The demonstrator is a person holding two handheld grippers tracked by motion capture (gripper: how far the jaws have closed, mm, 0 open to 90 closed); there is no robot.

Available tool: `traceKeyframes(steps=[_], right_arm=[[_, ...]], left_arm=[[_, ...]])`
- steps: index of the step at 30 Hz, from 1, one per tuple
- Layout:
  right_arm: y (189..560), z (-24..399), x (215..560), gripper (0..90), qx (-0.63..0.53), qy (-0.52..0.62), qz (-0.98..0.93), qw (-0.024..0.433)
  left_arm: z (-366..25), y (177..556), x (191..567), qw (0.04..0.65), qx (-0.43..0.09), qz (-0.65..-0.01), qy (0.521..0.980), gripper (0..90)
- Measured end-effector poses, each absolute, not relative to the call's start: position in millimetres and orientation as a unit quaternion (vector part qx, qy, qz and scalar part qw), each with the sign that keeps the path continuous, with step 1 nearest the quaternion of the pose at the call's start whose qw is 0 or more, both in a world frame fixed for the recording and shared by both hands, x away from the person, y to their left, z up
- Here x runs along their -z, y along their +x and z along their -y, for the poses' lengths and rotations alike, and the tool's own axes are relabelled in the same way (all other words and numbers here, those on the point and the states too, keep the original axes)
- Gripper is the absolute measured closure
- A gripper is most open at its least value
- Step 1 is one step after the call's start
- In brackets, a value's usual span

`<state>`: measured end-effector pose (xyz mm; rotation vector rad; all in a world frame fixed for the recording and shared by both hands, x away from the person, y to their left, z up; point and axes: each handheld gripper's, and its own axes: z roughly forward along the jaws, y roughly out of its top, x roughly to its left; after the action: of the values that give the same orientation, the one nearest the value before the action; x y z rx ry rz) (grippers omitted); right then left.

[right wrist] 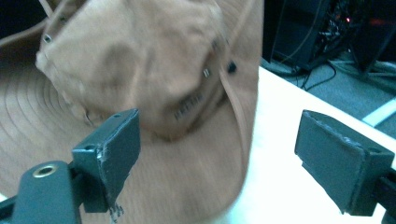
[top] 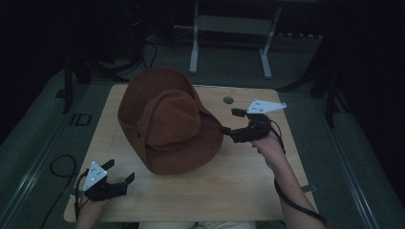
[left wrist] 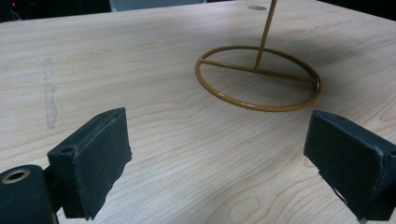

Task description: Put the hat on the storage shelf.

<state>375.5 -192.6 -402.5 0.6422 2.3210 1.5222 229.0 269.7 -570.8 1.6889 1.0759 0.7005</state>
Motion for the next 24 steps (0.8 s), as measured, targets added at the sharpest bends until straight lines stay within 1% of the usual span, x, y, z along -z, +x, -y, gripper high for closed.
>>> traceKeyframes(steps=[6,13,24], right_arm=[[372,215,430,14.1,-0.519,0.245,-0.805,0.152],[370,236,460,14.1,-0.511,0.270,-0.802,0.148],[364,268,503,14.2,-0.507,0.309,-0.788,0.165]], left_arm=[[-270,229,570,0.489,-0.288,-0.444,0.693,7.6],[-270,229,570,0.490,-0.287,-0.444,0.693,7.6],[-271,229,571,0.493,-0.285,-0.444,0.692,7.7]])
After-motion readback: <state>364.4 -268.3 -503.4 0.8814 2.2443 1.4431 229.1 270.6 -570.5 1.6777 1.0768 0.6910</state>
